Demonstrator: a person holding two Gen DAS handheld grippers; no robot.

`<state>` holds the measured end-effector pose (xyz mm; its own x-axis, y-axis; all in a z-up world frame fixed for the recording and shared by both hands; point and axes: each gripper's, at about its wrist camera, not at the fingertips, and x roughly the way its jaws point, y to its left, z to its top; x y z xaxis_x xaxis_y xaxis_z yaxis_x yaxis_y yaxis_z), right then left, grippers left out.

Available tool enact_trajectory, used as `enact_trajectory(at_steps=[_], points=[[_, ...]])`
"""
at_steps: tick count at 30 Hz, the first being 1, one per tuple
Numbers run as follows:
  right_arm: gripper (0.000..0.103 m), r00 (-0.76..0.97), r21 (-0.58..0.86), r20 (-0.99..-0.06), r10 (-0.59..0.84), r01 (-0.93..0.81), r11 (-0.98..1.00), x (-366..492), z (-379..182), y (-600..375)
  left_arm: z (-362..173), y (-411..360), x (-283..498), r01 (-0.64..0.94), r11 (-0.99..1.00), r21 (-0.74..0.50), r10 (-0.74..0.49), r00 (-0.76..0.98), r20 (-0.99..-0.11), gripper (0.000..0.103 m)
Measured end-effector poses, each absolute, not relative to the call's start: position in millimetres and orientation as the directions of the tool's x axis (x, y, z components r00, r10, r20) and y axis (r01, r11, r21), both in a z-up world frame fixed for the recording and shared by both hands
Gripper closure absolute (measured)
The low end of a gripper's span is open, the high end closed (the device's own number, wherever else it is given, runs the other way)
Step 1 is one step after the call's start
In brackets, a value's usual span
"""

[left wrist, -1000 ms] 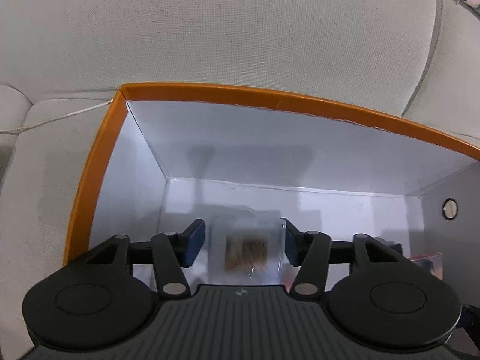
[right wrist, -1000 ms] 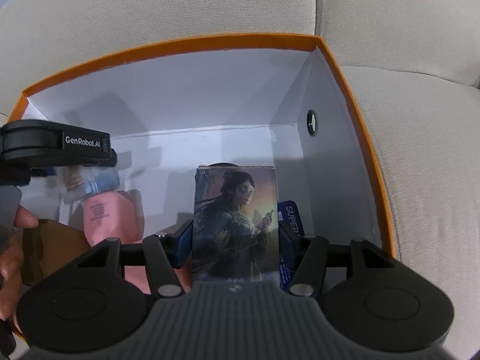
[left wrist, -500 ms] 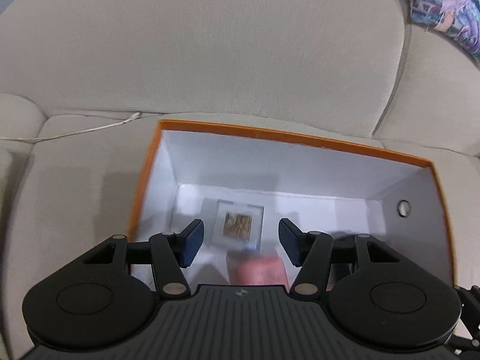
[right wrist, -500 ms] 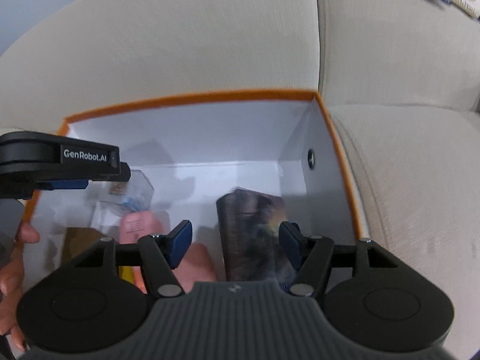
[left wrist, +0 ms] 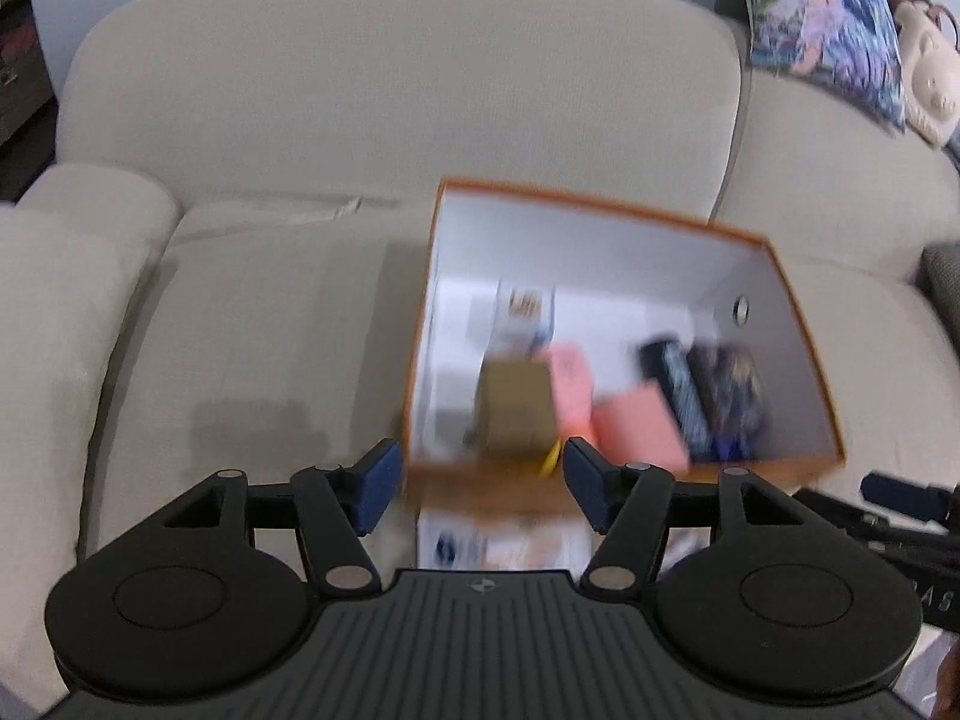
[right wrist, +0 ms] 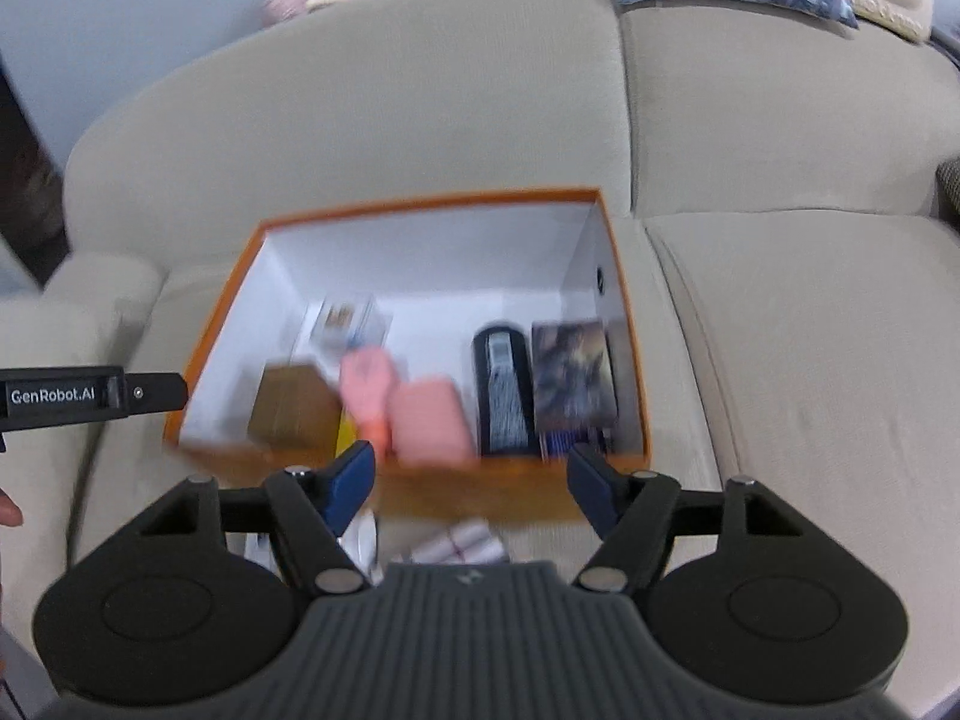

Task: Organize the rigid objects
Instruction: 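Open both tools to release the boxes and withdraw from the shoebox, then move both tools toward the plaid tin and white tube beside the shoebox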

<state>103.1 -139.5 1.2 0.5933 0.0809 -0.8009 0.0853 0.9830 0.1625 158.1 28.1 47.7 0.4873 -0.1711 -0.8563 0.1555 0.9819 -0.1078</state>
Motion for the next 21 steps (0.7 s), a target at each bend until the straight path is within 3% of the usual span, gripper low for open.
enact_trajectory(at_steps=[14,21], points=[[0.027,0.523,0.181,-0.850,0.062,0.180,0.967,108,-85,-105,23,70,116,0.086,0.987,-0.139,-0.162,0.426,-0.890,0.030],[0.027,0.497,0.084,-0.868,-0.008,0.162,0.983,130,-104,-87,15,82,125,0.052,0.983,-0.174,-0.180,0.408,-0.895,0.030]])
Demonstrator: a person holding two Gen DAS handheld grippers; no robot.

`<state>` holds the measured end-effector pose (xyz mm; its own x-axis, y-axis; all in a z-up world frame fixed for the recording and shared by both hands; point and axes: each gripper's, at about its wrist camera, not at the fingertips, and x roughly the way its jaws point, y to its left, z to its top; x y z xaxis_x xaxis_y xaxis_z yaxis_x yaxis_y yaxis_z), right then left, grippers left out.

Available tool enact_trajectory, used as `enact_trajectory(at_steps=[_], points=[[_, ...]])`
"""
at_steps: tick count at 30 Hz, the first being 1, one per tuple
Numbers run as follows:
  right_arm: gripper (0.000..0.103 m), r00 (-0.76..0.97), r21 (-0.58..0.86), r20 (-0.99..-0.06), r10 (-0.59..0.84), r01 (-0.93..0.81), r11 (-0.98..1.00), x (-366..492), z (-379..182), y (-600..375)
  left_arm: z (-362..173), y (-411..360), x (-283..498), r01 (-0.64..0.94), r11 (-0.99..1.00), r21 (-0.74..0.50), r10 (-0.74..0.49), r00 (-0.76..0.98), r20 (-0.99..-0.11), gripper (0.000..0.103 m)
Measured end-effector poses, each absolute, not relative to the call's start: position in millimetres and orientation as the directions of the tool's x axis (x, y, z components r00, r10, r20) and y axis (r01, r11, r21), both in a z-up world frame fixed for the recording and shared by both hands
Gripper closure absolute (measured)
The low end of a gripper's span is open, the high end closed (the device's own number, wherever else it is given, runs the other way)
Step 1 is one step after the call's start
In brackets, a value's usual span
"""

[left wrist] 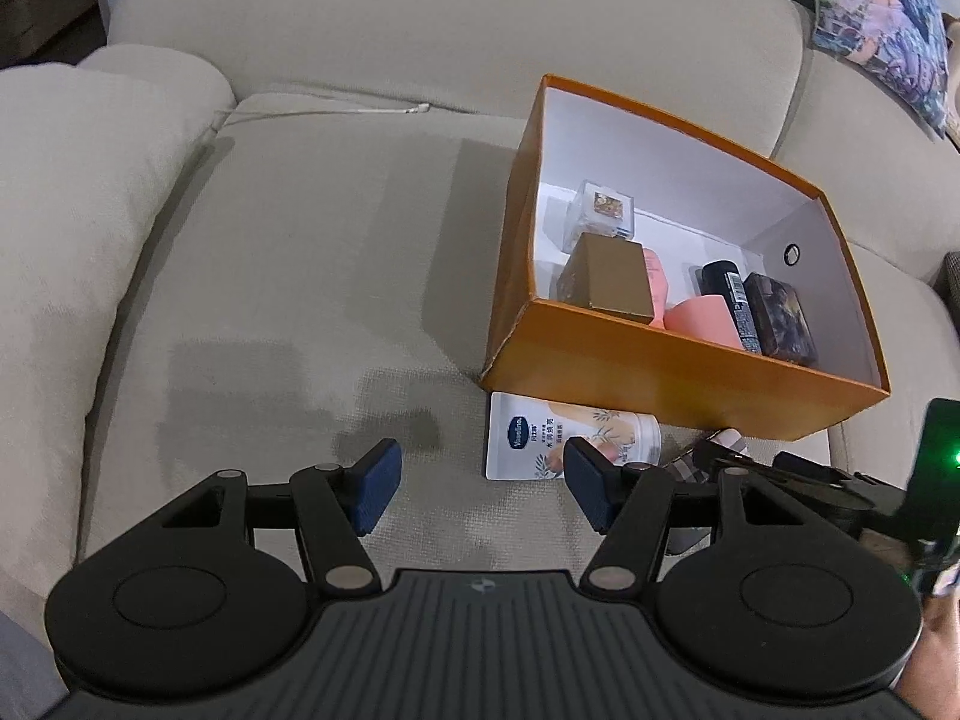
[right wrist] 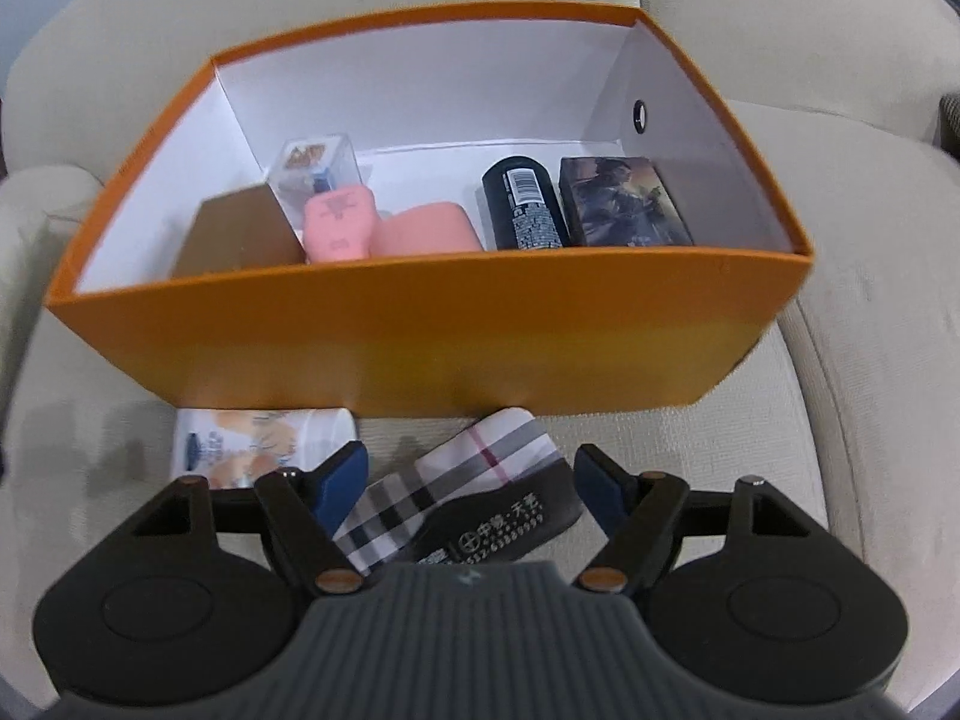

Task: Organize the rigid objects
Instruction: 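Move both tools toward the plaid tin and white tube beside the shoebox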

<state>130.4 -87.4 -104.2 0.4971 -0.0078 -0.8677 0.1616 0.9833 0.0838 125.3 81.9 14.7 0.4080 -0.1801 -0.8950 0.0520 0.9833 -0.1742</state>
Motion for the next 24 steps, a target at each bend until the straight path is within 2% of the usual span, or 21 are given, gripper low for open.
enact_trajectory(at_steps=[15,20,24], points=[[0.024,0.489,-0.032,-0.870,-0.065,0.075,0.997,144,-126,-56,10,89,128,0.019,0.981,-0.193,-0.185,0.390,-0.902,0.030],[0.026,0.482,0.027,-0.875,0.039,-0.032,0.999,135,-119,-32,5,92,130,0.007,0.986,-0.169,-0.159,0.376,-0.913,0.029],[0.025,0.457,0.071,-0.877,0.148,-0.182,0.981,115,-117,6,-2,94,132,-0.007,0.990,-0.140,-0.128,0.360,-0.924,0.029]])
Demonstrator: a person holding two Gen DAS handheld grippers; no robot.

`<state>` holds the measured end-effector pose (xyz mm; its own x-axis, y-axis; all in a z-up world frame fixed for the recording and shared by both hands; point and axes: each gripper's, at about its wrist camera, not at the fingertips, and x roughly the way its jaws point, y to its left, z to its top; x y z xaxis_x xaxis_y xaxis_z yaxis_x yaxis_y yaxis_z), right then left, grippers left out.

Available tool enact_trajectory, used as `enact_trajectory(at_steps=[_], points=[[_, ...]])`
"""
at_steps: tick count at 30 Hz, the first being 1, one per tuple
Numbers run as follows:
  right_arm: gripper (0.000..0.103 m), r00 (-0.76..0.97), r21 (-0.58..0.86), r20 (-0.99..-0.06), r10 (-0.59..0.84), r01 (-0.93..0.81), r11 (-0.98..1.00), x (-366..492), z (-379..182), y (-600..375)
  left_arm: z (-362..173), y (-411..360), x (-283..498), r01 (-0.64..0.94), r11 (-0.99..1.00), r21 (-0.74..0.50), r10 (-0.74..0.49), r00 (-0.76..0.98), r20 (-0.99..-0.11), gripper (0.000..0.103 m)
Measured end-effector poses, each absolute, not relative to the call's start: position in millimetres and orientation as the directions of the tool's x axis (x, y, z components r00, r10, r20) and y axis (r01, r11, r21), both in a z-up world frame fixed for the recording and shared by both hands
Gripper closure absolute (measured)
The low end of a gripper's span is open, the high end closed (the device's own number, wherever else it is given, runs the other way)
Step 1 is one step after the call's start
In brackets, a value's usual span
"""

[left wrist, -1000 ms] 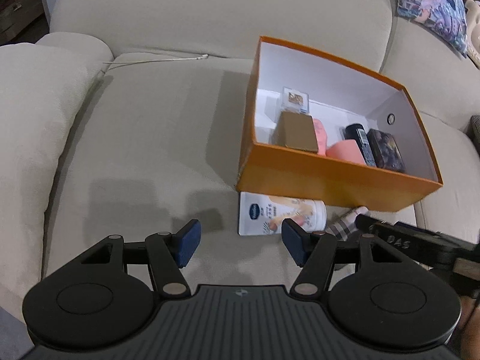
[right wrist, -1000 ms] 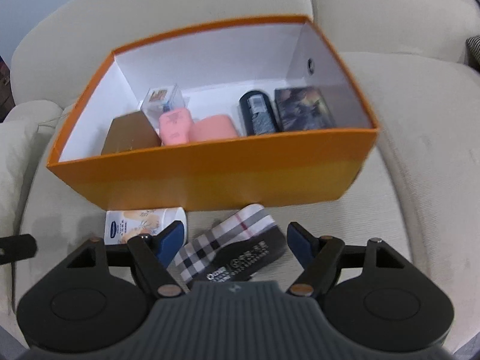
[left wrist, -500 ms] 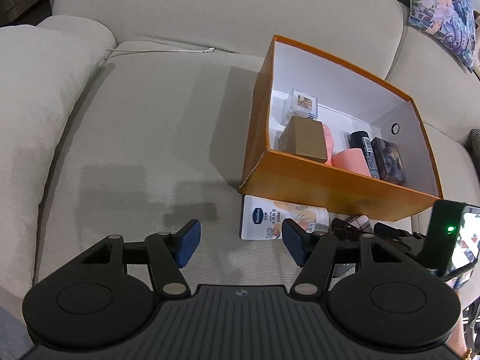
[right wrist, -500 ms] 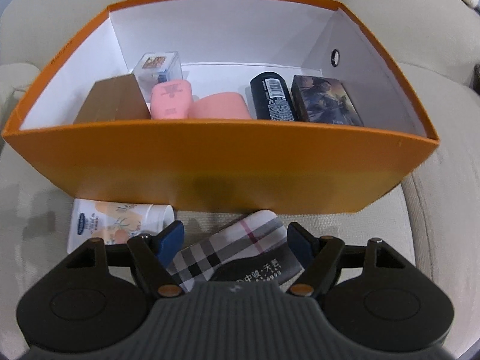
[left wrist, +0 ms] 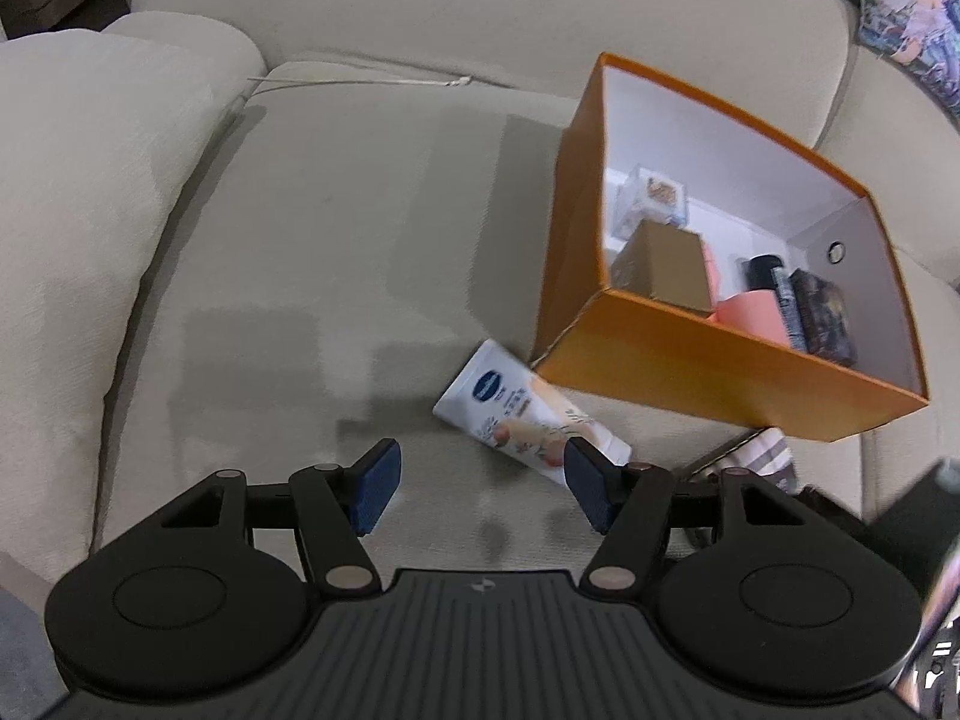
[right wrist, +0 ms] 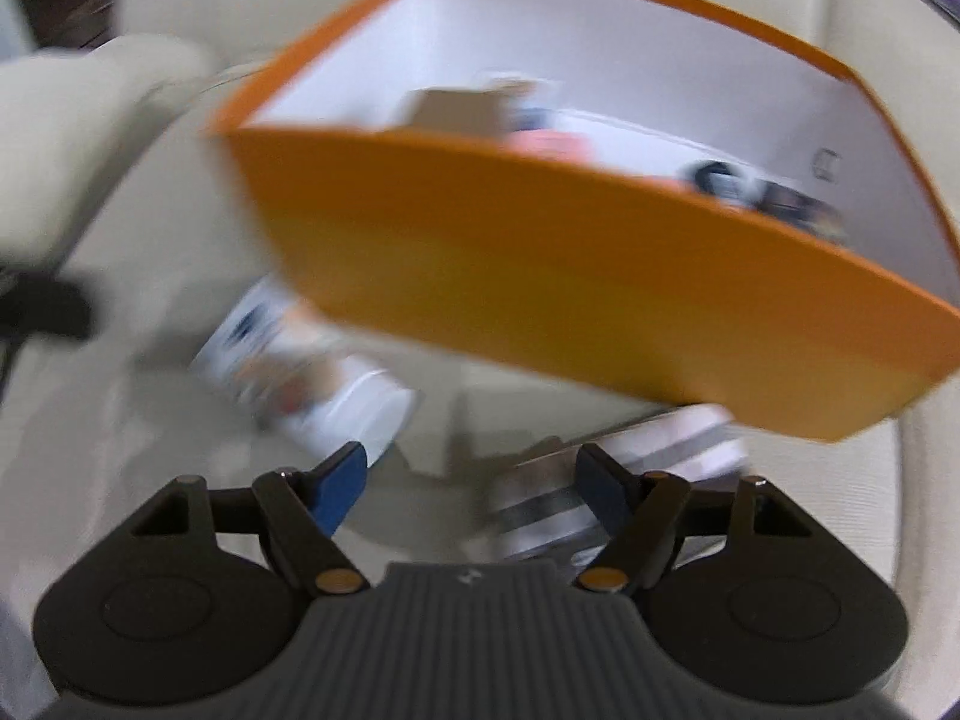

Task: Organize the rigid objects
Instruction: 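Move both tools toward the plaid tin and white tube beside the shoebox, then grasp the white Vaseline tube with left tool while right tool grasps plaid tin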

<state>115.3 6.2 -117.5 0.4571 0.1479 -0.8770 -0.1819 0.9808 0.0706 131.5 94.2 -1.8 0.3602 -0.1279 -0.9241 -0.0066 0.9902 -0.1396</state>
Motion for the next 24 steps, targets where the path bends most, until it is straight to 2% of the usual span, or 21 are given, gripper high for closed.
enact_trajectory(at_steps=[3,6,12,16,24], points=[[0.025,0.384,0.169,-0.878,0.286,-0.310,0.936,99,-118,35,-9,98,134,-0.023,0.993,-0.119,-0.104,0.343,-0.934,0.029],[0.025,0.342,0.233,-0.868,0.360,-0.360,0.903,85,-117,50,-14,103,136,-0.042,0.994,-0.100,-0.080,0.329,-0.941,0.029],[0.025,0.418,0.169,-0.859,0.297,-0.317,0.933,104,-114,29,-3,115,136,-0.062,0.990,-0.125,-0.095,0.352,-0.931,0.029],[0.021,0.459,0.118,-0.839,0.293,-0.371,0.921,117,-111,22,2,124,137,-0.087,0.985,-0.150,-0.110,0.360,-0.926,0.029],[0.019,0.448,0.136,-0.831,0.330,-0.411,0.901,143,-125,25,0,132,143,-0.125,0.979,-0.163,-0.110,0.348,-0.931,0.028]])
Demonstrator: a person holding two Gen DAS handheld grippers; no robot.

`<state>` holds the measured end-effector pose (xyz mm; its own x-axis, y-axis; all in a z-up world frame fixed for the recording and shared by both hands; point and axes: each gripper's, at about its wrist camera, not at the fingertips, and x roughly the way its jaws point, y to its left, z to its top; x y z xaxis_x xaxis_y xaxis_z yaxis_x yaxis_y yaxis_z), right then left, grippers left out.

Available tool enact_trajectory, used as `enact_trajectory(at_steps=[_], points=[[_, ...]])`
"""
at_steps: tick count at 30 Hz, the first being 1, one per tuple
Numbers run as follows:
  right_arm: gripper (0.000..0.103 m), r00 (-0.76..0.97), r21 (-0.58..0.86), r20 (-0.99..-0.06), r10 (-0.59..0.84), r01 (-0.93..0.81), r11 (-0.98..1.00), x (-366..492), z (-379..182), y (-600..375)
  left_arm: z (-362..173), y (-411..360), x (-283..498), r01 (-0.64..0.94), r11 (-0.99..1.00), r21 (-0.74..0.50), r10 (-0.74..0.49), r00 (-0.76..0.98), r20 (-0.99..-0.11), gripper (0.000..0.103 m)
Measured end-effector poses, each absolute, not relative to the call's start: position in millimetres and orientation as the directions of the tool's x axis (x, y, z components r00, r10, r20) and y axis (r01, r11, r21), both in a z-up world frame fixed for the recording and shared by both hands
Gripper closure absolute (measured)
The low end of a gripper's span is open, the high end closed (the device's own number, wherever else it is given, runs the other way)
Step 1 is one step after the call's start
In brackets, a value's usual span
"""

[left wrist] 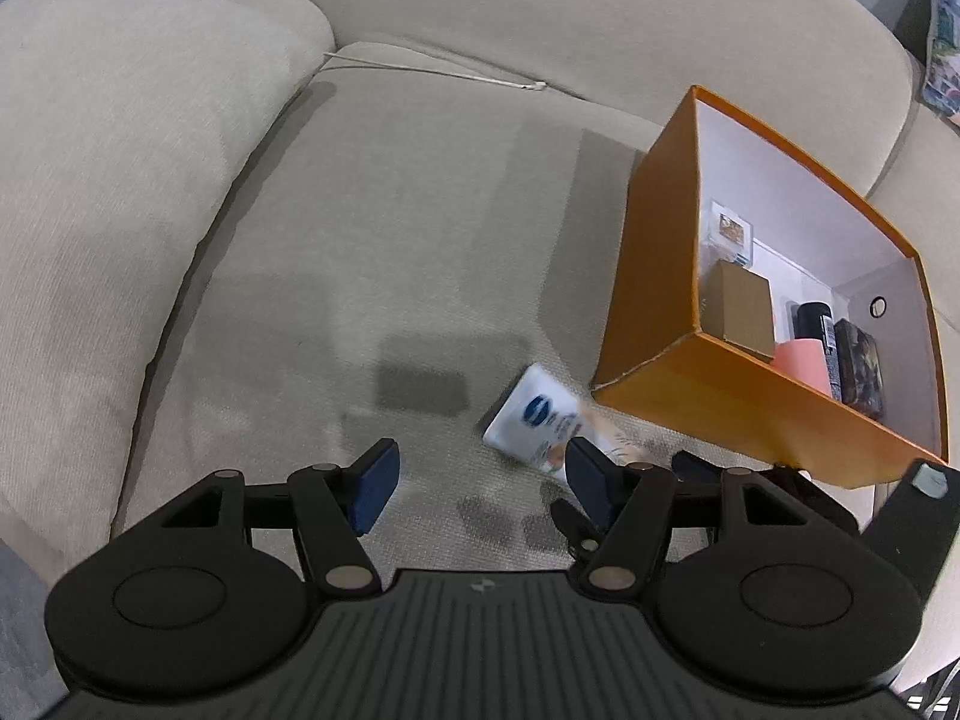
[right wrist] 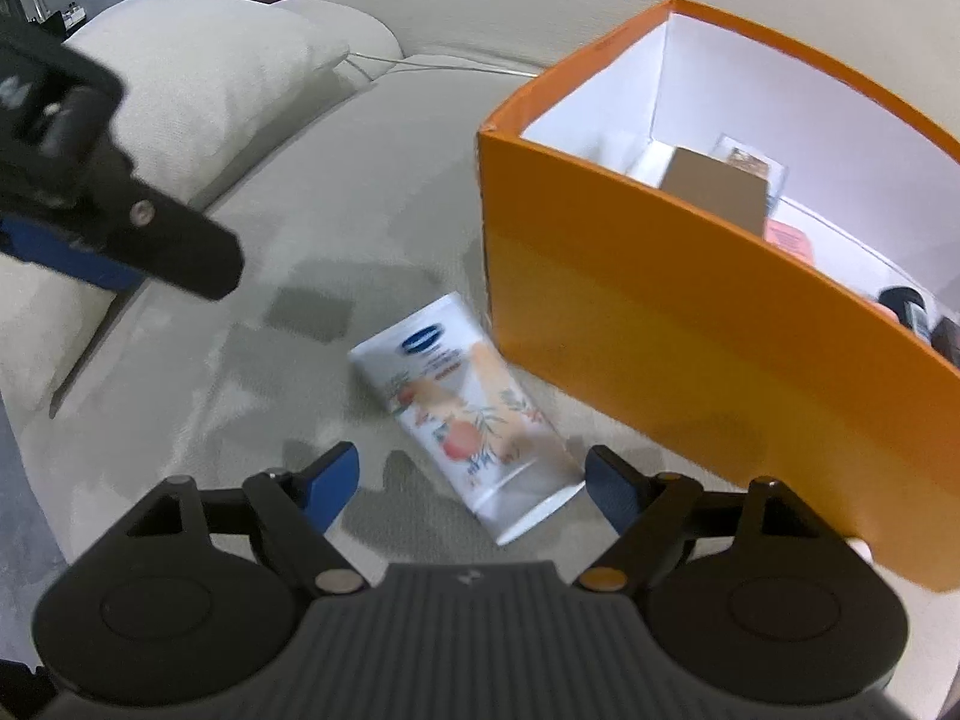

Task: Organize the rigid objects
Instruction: 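Grasp the white Vaseline tube with left tool while right tool grasps plaid tin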

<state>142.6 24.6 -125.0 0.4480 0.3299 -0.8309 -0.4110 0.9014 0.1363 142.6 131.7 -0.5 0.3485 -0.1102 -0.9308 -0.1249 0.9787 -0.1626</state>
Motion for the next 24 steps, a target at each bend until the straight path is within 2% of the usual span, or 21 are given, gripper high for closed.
enact_trajectory(at_steps=[5,7,12,16,19,24], points=[[0.018,0.395,0.179,-0.833,0.386,-0.467,0.866,136,-127,32,-3,133,143,-0.130,0.979,-0.158,-0.105,0.345,-0.933,0.028],[0.013,0.334,0.238,-0.833,0.441,-0.503,0.831,131,-127,37,-4,135,144,-0.139,0.978,-0.158,-0.103,0.339,-0.935,0.028],[0.014,0.190,0.372,-0.809,0.556,-0.568,0.734,111,-123,46,-8,140,144,-0.153,0.979,-0.138,-0.081,0.333,-0.939,0.028],[0.014,0.245,0.251,-0.868,0.433,-0.537,0.806,102,-117,36,-24,136,145,-0.152,0.981,-0.119,-0.068,0.306,-0.950,0.028],[0.014,0.279,0.169,-0.909,0.308,-0.430,0.887,103,-109,11,-45,122,150,-0.129,0.985,-0.114,-0.075,0.272,-0.959,0.028],[0.014,0.306,0.183,-0.921,0.243,-0.212,0.960,99,-95,-61,-74,88,158,-0.032,0.996,-0.087,-0.075,0.284,-0.956,0.028]])
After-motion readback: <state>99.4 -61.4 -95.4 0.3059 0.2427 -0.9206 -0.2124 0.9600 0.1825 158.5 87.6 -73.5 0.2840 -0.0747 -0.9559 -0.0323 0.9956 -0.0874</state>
